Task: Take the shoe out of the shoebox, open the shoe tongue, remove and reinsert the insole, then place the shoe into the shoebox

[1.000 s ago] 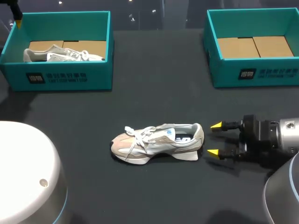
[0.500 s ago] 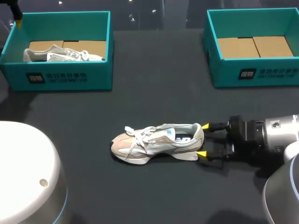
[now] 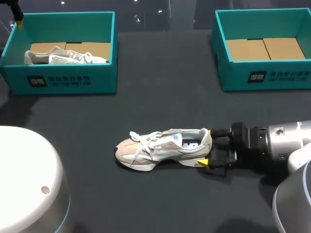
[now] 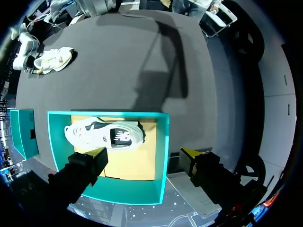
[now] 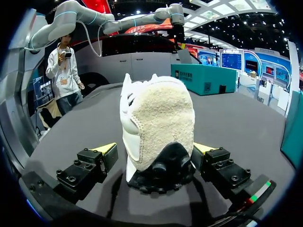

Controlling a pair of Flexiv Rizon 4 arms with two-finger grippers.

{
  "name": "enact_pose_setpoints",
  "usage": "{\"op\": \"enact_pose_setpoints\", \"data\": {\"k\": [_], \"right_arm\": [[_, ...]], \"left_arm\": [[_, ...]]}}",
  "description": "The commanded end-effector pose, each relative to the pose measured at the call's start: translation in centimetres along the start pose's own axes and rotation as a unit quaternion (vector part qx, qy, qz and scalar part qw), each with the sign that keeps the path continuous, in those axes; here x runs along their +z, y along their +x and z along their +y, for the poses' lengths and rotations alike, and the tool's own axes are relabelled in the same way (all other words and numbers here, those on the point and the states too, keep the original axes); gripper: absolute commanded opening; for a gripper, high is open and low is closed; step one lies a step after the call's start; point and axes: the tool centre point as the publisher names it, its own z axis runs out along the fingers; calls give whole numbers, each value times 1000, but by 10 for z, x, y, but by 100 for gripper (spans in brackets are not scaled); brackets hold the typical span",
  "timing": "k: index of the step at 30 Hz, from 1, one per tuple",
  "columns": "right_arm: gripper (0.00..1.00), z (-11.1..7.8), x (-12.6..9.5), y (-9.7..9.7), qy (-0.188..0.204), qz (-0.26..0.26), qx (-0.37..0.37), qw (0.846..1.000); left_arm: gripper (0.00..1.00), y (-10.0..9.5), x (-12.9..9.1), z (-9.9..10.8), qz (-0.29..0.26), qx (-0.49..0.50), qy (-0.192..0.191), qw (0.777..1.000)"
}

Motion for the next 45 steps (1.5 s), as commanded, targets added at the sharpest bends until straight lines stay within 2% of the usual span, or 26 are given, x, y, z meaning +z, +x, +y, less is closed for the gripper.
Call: {"op": "enact_pose_setpoints", "data": {"k": [1,18,19,20,22,45], "right_arm": [[100,0,13,-3,3,4,-1,1000],[100,-2,34,-9,-2,21,-5,1000],[59,-2,34,-9,-3,22,-6,1000],[34,-2,35,-9,-3,22,-7,1000],[0,-2,36,-9,-4,24,-11,1000],[0,0,28,-13,0,39,-16,999]], "left_arm": [[100,0,0,0,1,0,0,1000],[100,0,0,0,1,0,0,1000],[100,0,0,0,1,0,0,1000],[100,0,0,0,1,0,0,1000],[100,0,0,0,1,0,0,1000],[100,0,0,0,1,0,0,1000]]}}
